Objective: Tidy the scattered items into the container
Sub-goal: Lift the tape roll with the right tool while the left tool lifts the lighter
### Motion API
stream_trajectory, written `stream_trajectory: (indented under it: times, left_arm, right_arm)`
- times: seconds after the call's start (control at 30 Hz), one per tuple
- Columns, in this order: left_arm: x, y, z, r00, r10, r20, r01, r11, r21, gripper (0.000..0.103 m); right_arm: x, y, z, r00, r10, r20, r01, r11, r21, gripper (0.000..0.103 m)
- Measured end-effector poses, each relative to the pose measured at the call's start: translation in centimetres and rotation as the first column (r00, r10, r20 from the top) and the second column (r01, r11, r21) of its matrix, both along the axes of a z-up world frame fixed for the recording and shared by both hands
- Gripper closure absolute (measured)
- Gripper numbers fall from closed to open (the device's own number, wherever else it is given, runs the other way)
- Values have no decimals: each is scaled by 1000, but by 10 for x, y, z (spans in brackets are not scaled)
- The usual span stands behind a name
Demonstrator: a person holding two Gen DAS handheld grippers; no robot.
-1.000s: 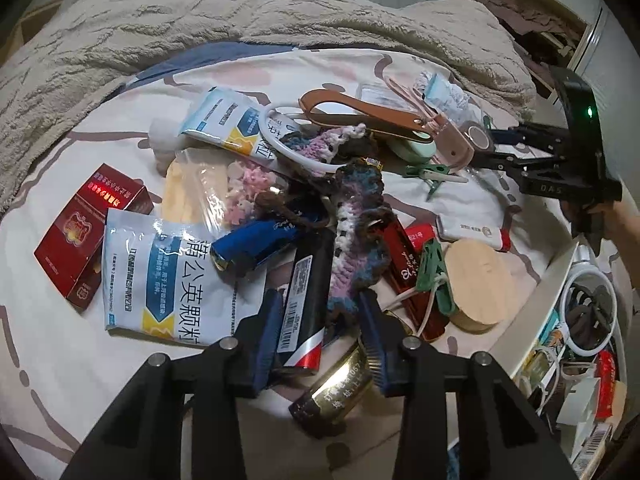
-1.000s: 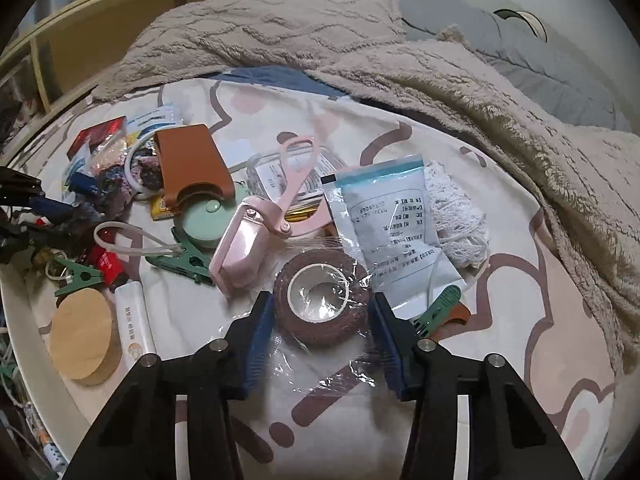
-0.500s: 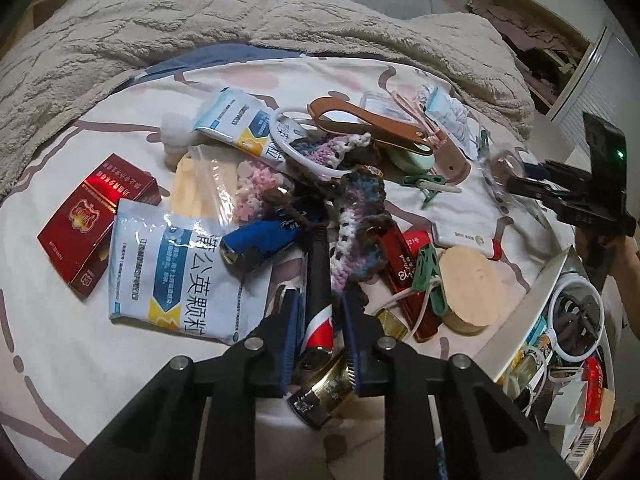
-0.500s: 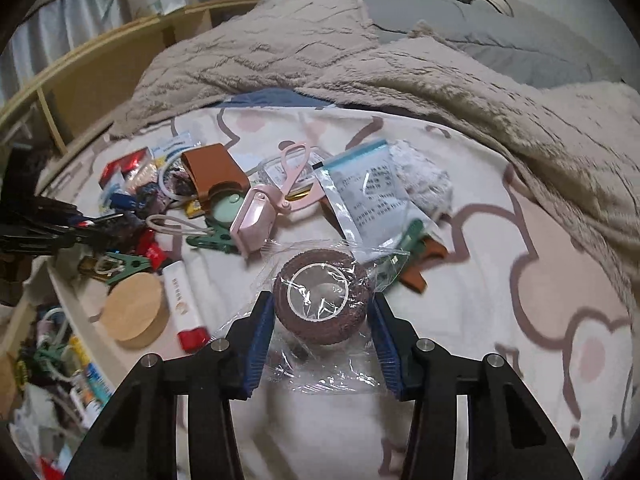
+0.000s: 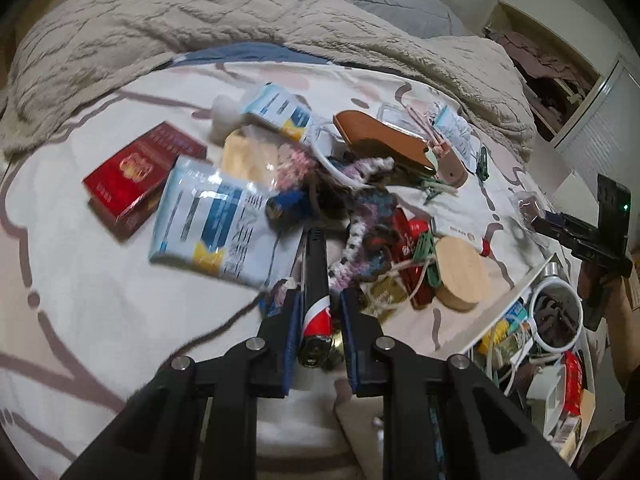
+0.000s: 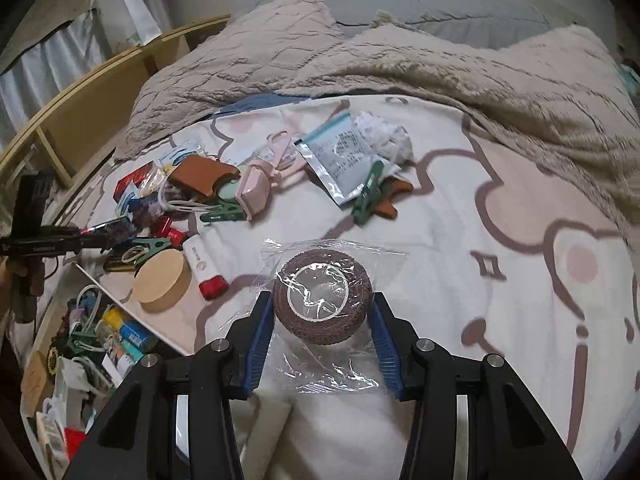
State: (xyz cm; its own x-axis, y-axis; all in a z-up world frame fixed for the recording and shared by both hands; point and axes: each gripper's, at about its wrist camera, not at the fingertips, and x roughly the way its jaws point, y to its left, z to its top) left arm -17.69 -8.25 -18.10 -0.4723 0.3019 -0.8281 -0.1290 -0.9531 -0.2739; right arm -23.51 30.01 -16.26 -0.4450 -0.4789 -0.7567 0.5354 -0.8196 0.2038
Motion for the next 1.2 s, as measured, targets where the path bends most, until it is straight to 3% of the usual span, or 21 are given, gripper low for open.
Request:
stream_trajectory:
  times: [0.17, 0.33, 0.7, 0.87, 0.93, 1.2]
  left_arm:
    - [6, -7, -5, 1000, 26, 7, -26, 1000, 6, 83]
    - [5, -13, -7, 999, 48, 20, -49, 998, 50, 68]
    - [-9, -32, -14, 987, 136, 86, -151, 967, 204, 68]
    - [-9, -38, -14, 982, 166, 95, -184, 953, 240, 79]
    - [-9, -40, -13, 979, 179, 94, -197, 947, 252, 88]
    - [-6, -43, -13, 978, 188, 89, -205, 948, 244, 88]
  right_arm:
    - [5, 7, -12, 999, -30, 30, 30, 1000, -2, 55]
    - [5, 20, -22, 993, -63, 97, 72, 993, -95, 55]
    - [6, 28, -26, 985, -106, 136, 127, 979, -160, 55]
    - [7, 27, -26, 985, -115, 129, 135, 978, -156, 55]
    - [8, 28, -26, 985, -120, 128, 139, 978, -156, 55]
    - [10, 26, -22, 985, -136, 105, 149, 981, -125, 55]
